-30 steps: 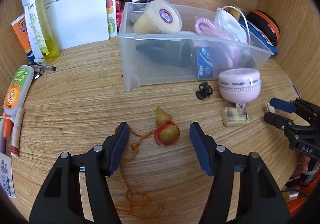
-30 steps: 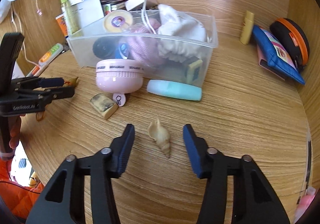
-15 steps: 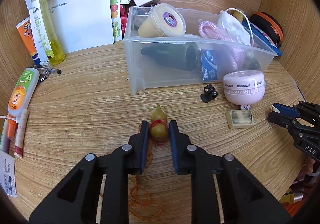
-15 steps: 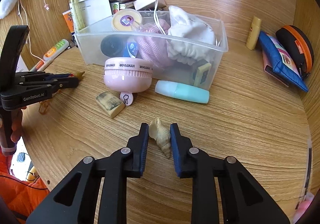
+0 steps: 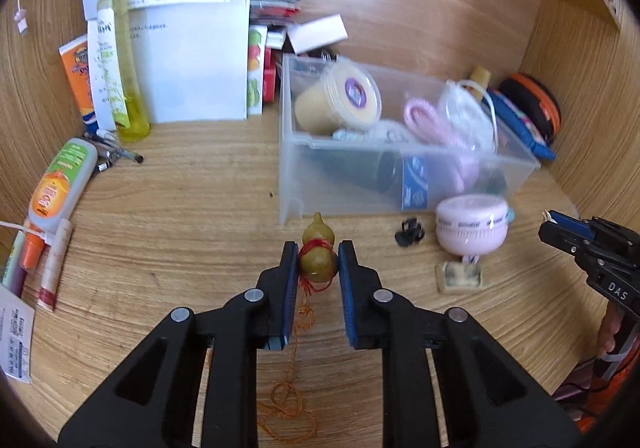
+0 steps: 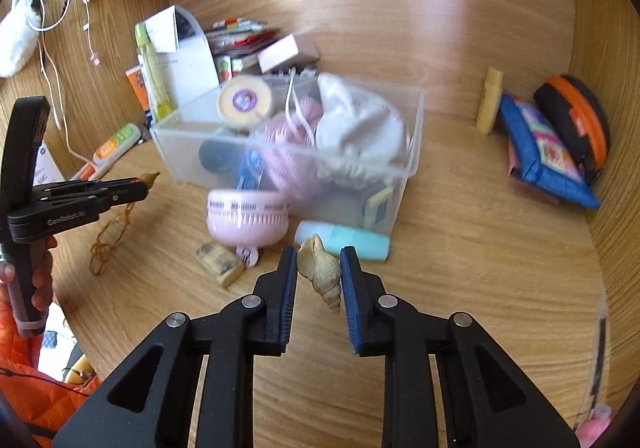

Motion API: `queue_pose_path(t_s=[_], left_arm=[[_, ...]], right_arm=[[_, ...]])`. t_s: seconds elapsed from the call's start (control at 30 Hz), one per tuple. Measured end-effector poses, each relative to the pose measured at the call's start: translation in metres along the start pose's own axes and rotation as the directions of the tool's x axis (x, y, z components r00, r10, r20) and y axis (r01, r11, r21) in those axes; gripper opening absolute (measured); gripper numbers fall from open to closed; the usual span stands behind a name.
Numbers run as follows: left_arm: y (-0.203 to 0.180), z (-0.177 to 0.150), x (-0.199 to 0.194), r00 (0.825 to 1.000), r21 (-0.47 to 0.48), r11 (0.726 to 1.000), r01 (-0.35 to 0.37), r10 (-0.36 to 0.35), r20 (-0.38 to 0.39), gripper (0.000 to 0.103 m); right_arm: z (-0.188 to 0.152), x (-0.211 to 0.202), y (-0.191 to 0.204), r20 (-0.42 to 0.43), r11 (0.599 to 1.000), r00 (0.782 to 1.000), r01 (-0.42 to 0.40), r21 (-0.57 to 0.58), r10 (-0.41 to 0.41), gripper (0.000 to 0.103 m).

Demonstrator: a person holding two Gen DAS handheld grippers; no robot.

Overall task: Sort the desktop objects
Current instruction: 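Carry the gourd with the left tool while the right tool carries the seashell to the bin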

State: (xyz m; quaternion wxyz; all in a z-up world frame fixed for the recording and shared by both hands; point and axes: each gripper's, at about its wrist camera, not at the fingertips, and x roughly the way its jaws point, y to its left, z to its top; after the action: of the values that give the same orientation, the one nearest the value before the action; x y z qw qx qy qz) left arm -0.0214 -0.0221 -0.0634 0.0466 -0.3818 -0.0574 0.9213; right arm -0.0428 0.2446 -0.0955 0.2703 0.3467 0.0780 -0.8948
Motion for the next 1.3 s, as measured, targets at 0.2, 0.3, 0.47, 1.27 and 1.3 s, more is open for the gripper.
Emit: queue_pose_path(t_s=[0.2, 0.3, 0.47, 1.27, 1.3], left_arm=[[0.002, 0.015, -0.017, 0.998, 0.013, 1.0, -0.005, 0.005, 0.056, 0.019], [0.003, 0.022, -0.022, 0.997, 0.015, 1.0, -0.007, 0.006, 0.082, 0.019], [0.005, 0.037, -0.03, 0.992, 0.012, 1.0, -0.002, 0.001, 0.126, 0.019], [0.001, 0.075, 0.007, 0.991, 0.035, 0.998, 0.043, -0.047, 0.127, 0.019], [0.001, 0.075, 0.011, 0.992, 0.035, 0.998, 0.044, -0.048, 0.118, 0.019]], right_arm=[[0.014, -0.009, -0.005, 0.06, 1.0, 0.998, 0.015, 0.005, -0.015, 0.02], [0.023, -0.011, -0.008, 0.089, 1.0, 0.996, 0.007, 0.018, -0.008, 0.02], [0.036, -0.012, -0.008, 0.127, 1.0, 0.992, 0.011, 0.004, -0.011, 0.02], [0.069, 0.031, -0.016, 0.099, 1.0, 0.995, -0.003, 0.03, 0.0, 0.02], [0.069, 0.033, -0.016, 0.095, 0.999, 0.996, -0.005, 0.032, 0.002, 0.02]])
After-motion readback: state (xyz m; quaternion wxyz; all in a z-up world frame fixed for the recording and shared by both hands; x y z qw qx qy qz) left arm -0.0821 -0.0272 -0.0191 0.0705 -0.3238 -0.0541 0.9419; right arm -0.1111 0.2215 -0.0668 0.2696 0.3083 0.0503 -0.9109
